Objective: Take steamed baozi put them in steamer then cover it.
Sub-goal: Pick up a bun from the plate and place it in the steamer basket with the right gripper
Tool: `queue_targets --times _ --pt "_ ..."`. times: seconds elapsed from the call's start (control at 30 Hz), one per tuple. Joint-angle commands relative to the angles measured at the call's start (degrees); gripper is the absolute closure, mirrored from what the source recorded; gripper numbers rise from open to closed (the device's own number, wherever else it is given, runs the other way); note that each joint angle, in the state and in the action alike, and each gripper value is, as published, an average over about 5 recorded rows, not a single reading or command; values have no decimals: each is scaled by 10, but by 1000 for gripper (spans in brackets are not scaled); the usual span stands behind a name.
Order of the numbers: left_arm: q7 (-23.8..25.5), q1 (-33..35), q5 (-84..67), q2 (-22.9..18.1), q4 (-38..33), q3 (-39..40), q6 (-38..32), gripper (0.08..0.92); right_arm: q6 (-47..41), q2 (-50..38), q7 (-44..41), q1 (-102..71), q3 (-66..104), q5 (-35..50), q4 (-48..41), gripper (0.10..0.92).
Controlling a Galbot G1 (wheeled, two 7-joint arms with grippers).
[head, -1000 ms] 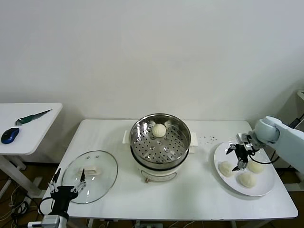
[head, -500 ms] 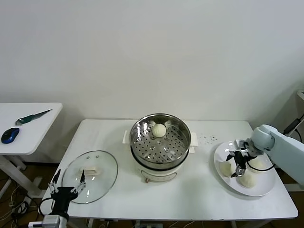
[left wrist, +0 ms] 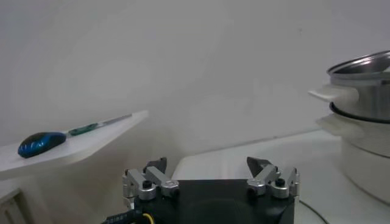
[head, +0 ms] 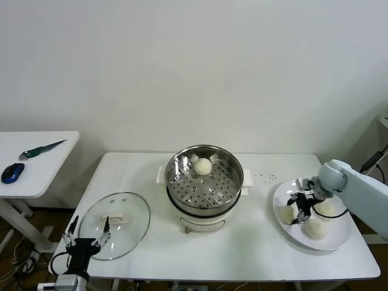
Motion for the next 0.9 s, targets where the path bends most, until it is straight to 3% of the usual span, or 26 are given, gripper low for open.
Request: queue_targets --times 0.03,0.2,0.4,0.67,0.9 --pt "0 4 -3 1 -2 -1 -2 177 5 -11 -1 103 -75 46 3 330" --pt "0 6 -4 2 -3 2 -2 177 9 7 -6 323 -248 150 3 330" --pt "0 10 -1 2 -6 14 -5 177 -9 95 -3 518 -398 289 12 330" --pt "0 19 0 8 -15 27 -8 177 -69 208 29 549 -401 361 52 330" --pt "2 21 -4 15 -18 29 -13 177 -107 302 77 497 -378 374 64 330"
